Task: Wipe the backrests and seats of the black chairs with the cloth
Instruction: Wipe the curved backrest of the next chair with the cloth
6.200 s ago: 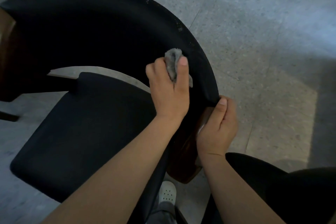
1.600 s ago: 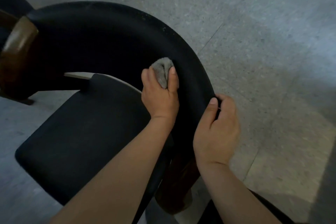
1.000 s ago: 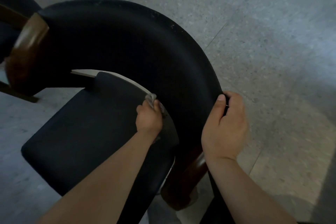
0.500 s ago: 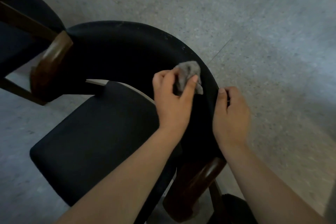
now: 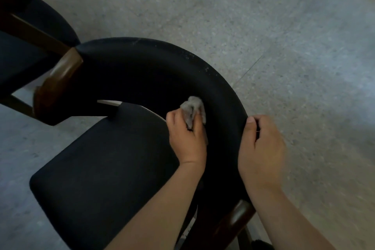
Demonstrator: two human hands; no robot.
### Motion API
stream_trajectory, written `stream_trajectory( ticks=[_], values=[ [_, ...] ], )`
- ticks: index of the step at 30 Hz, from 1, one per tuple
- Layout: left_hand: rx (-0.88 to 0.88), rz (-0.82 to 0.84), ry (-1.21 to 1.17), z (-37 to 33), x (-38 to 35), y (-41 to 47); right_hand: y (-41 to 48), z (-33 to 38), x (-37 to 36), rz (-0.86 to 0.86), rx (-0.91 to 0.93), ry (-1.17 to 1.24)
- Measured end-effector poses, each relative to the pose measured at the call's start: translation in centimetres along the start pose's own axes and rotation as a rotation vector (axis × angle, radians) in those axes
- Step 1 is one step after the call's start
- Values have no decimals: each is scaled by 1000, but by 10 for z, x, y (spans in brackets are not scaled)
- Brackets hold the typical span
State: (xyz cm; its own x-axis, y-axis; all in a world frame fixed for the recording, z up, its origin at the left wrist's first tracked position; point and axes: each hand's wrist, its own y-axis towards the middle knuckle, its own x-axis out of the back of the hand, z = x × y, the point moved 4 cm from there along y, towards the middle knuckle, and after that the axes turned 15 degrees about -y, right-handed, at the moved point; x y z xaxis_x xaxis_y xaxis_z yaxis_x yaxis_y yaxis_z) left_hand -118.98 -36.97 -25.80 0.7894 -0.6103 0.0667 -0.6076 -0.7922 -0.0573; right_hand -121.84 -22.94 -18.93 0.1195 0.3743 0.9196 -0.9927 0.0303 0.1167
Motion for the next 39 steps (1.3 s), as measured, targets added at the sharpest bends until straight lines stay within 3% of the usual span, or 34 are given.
stream_trajectory(
  ticks=[8,20,27,34,39],
  values=[
    [227,3,54,44,34,6,0,0,-2,6,8,19],
    [149,82,192,49,12,5,0,-3,-4,-15,7,28],
    [393,124,243,67,30,3,-1,0,-1,-18,18,7],
    [-58,141,-8,-39,17,7,-2,1,1,-19,-5,4],
    [-250,266,96,-85,-21,17,-2,2,-1,-27,-22,24]
  ],
)
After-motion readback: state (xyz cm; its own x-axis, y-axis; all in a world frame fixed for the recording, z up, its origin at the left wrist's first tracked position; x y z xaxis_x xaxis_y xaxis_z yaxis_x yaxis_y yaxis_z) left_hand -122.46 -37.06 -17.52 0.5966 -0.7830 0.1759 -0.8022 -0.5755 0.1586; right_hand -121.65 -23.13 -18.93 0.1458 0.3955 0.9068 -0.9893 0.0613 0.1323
